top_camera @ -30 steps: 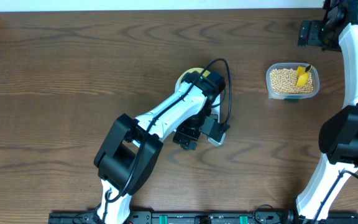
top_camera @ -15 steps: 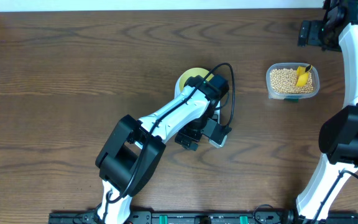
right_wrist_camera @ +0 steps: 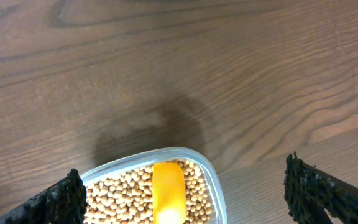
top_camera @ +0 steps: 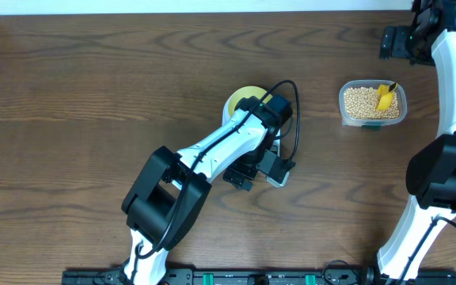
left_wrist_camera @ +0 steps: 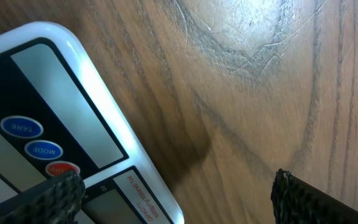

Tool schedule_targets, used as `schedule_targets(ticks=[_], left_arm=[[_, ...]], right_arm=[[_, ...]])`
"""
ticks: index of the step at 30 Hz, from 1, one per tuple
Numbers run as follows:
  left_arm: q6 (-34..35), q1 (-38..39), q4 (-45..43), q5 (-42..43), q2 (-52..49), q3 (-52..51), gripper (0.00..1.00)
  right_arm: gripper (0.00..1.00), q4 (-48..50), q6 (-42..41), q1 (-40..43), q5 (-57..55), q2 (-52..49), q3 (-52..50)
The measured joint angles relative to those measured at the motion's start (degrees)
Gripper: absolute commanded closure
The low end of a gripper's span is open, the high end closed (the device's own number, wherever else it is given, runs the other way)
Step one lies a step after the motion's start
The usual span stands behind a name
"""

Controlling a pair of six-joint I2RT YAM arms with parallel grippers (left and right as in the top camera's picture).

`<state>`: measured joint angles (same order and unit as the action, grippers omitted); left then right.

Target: Scoop item into bowl and weigh 50g on scale

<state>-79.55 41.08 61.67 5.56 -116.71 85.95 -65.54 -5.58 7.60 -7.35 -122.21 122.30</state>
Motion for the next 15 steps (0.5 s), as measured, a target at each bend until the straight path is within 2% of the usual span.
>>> schedule_targets(ticks=[15], left_arm=[[0.02, 0.66, -0.42, -1.22, -0.31, 0.00, 0.02]], right_arm=[[0.01, 0.00, 0.00, 0.00, -0.02, 0.00, 0.00]])
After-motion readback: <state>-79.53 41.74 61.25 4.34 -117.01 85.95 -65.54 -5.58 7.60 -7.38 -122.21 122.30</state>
